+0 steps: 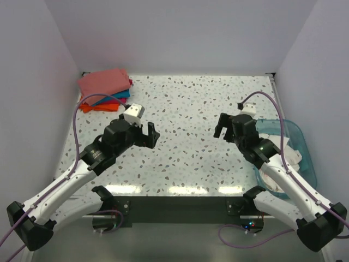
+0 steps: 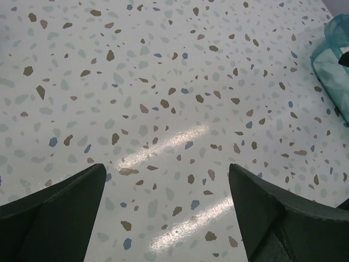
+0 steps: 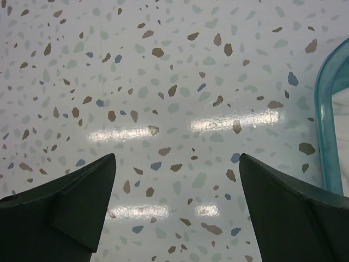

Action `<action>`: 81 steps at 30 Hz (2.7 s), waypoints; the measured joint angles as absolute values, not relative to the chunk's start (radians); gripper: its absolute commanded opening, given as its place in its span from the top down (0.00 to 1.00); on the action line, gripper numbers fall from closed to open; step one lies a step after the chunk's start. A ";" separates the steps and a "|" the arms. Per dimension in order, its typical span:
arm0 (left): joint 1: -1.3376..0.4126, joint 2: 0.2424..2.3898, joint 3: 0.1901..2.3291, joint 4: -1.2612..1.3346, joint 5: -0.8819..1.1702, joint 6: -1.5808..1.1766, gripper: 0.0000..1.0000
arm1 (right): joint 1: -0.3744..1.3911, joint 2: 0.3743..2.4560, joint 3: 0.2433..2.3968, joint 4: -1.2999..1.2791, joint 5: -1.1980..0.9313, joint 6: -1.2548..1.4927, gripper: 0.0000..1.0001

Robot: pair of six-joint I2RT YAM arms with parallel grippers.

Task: Fold and stack the t-shirts
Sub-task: Grab the tshirt from the pile, then move the tshirt to the center of the board

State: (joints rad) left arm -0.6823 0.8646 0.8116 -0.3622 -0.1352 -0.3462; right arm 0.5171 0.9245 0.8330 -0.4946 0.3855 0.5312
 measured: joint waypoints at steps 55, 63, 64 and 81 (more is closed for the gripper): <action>-0.682 0.936 0.812 -0.354 -0.055 -0.331 0.00 | -0.258 1.322 1.028 -0.818 0.465 0.761 1.00; -0.682 0.936 0.812 -0.353 -0.056 -0.331 0.00 | -0.253 1.077 1.215 -0.768 0.205 0.630 1.00; -0.682 0.935 0.812 -0.353 -0.056 -0.331 0.00 | -0.245 1.078 1.265 -0.763 0.169 0.619 1.00; -0.682 0.744 0.754 -0.356 -0.327 -0.474 0.00 | 0.651 1.332 1.743 -0.650 0.086 0.548 0.92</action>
State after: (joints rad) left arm -0.6823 0.7437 0.7540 -0.3565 -0.3267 -0.4744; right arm 0.6506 1.3323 1.7428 -0.6498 0.0864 0.5476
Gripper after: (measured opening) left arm 0.997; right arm 0.066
